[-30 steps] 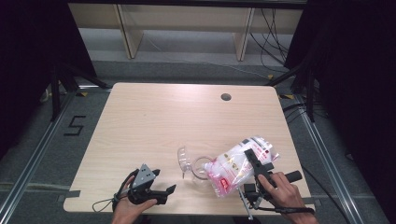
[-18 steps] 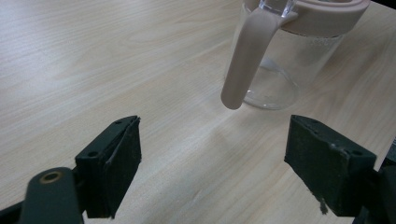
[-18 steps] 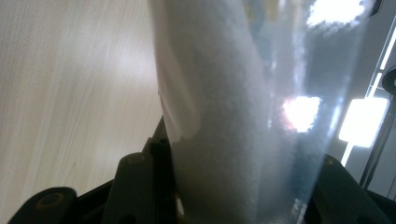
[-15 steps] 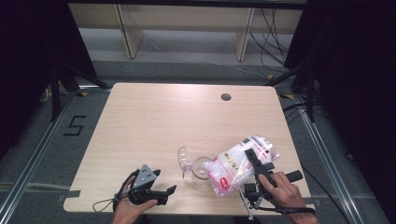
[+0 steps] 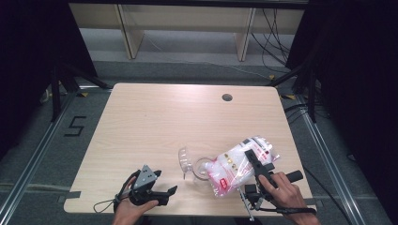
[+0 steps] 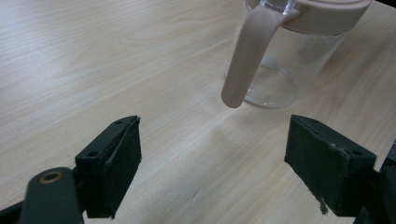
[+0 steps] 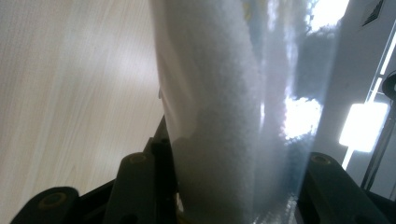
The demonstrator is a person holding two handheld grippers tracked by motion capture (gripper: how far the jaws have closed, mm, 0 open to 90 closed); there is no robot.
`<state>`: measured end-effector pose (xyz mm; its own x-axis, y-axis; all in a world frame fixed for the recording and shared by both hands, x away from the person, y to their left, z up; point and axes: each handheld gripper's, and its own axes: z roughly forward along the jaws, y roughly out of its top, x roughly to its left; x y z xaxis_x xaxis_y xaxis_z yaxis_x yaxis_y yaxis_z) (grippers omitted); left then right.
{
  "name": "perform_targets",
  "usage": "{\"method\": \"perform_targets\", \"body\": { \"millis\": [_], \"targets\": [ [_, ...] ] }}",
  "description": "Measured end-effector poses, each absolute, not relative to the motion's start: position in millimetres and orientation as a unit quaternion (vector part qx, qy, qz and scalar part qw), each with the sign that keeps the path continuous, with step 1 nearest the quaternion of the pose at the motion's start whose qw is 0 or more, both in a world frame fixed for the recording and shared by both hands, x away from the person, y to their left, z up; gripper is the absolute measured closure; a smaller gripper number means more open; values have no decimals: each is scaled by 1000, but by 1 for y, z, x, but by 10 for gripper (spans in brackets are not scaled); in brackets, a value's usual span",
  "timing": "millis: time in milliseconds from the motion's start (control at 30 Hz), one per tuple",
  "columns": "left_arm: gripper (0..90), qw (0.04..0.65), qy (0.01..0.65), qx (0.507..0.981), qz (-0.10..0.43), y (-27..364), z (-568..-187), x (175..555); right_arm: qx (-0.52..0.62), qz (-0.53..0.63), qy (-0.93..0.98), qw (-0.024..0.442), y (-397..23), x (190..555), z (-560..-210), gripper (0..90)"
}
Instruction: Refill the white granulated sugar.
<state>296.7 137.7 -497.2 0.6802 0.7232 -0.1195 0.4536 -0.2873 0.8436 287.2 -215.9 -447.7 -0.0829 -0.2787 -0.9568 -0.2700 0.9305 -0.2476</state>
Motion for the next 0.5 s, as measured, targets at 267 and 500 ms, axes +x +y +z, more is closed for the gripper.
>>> {"method": "perform_targets", "body": {
  "millis": [267, 500],
  "targets": [
    [179, 467, 372, 789, 144, 138, -497, 297, -190, -1, 740, 645, -213, 290, -447, 574],
    [177, 466, 374, 789, 144, 138, -497, 296, -200, -6, 739, 643, -209, 292, -444, 576]
  ]
}}
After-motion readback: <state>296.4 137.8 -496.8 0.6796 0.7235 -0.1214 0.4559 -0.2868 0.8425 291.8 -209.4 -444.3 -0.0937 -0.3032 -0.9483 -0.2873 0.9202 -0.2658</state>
